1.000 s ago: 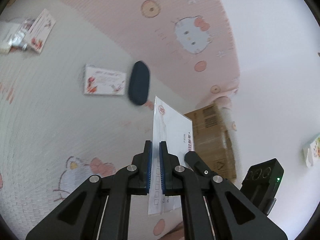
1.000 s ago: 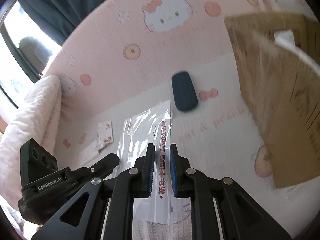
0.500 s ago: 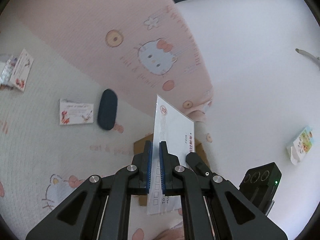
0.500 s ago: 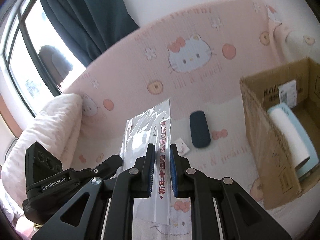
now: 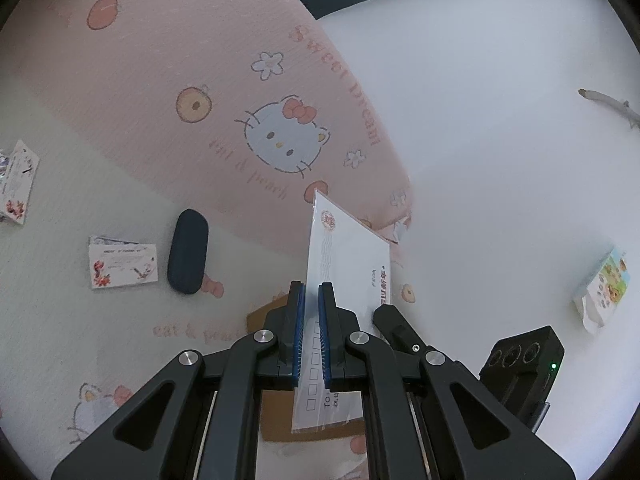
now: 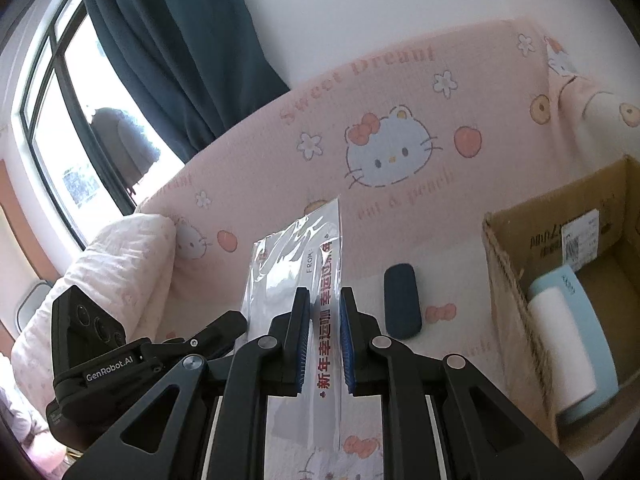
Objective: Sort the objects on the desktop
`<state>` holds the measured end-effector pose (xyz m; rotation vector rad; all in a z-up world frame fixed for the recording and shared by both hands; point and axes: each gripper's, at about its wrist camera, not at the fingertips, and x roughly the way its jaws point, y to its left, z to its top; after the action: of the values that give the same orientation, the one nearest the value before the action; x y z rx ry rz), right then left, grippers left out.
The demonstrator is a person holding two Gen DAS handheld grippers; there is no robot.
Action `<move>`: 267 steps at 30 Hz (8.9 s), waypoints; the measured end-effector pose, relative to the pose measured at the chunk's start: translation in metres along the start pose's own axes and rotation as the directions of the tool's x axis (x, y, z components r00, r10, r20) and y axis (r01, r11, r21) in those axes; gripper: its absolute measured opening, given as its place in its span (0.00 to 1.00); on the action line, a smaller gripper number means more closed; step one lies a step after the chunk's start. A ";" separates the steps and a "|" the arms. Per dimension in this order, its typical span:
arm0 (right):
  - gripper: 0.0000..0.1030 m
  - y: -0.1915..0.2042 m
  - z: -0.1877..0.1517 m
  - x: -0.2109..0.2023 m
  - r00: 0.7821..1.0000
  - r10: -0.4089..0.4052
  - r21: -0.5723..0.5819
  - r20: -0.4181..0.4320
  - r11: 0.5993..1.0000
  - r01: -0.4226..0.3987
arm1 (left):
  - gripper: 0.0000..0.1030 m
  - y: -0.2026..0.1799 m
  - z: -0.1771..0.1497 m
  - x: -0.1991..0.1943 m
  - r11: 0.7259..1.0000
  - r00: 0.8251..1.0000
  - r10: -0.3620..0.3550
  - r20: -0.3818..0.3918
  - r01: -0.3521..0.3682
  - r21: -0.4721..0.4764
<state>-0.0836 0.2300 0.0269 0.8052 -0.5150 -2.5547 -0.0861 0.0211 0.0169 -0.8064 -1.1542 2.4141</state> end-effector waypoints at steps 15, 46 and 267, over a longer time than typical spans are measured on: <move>0.11 -0.035 0.049 0.027 0.998 -0.069 0.049 -0.017 0.996 0.069 | 0.07 -0.058 -0.039 0.086 0.999 0.993 -0.026 -0.116 0.029 0.025; 0.12 -0.206 0.098 0.030 0.953 -0.266 0.166 -0.147 0.943 0.289 | 0.08 -0.138 -0.154 0.270 0.998 0.905 0.019 -0.425 0.004 0.055; 0.27 -0.077 -0.163 0.154 0.815 -0.266 -0.085 -0.515 0.962 0.260 | 0.35 0.185 -0.092 0.053 0.824 0.800 0.550 -0.242 -0.472 0.313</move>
<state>-0.1209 0.1846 -0.2029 1.6008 -0.2205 -2.4068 -0.0817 -0.0089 -0.1948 -1.5272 -0.5420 2.6174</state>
